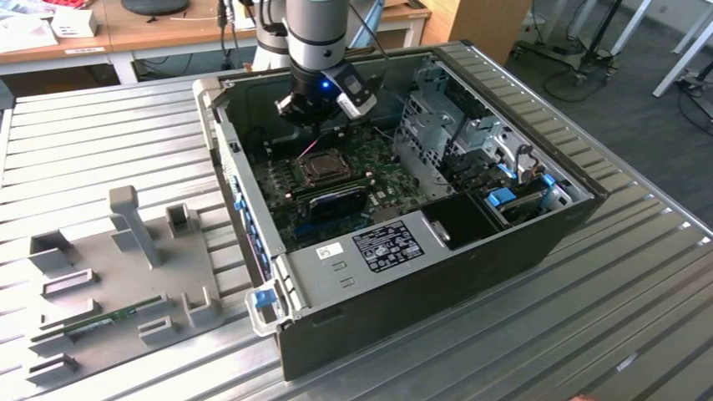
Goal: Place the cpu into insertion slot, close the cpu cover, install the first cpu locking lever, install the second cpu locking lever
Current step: 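Install the first cpu locking lever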
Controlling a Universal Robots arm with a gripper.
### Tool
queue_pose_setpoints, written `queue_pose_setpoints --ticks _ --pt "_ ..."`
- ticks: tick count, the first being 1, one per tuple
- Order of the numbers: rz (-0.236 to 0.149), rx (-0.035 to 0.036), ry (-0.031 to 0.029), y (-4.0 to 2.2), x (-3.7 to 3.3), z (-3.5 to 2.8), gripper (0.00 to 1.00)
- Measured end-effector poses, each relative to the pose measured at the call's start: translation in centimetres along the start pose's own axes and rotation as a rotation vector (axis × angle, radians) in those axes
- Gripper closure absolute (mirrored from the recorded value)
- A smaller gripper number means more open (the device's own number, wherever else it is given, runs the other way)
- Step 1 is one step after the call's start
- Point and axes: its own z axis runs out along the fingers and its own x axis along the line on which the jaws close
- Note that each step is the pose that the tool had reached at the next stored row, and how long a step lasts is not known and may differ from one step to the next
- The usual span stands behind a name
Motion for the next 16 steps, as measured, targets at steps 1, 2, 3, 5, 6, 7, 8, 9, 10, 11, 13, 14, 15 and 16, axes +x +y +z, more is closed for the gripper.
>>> queue_pose_setpoints --ticks 1,2,3,5,6,7,8,9,10,11,13,14,15,16 --pt "0.002 0.0001 -0.0003 0.00 0.00 0.00 0.89" --pt "0.002 0.0001 -0.0004 0.00 0.00 0.00 0.89" --pt "0.002 0.0002 -0.0004 0.00 0.00 0.00 0.89" --pt "0.003 0.0000 -0.0006 -0.01 0.00 -0.01 0.89" --pt "0.010 0.0002 -0.0023 -0.01 0.01 0.00 0.89" --pt "0.024 0.0013 -0.0058 -0.01 0.01 0.01 0.89" --pt "0.038 0.0025 -0.0093 -0.02 0.01 0.02 0.89" --pt "0.053 0.0036 -0.0129 -0.02 0.01 0.03 0.89" --pt "0.069 0.0049 -0.0170 -0.02 0.01 0.04 0.89" --pt "0.082 0.0060 -0.0201 -0.02 0.01 0.05 0.89" --pt "0.096 0.0054 -0.0232 -0.02 0.09 0.04 0.89" --pt "0.101 0.0043 -0.0245 -0.02 0.15 0.04 0.89" --pt "0.106 0.0035 -0.0256 -0.02 0.21 0.03 0.89" --pt "0.112 0.0027 -0.0270 -0.02 0.27 0.03 0.89"
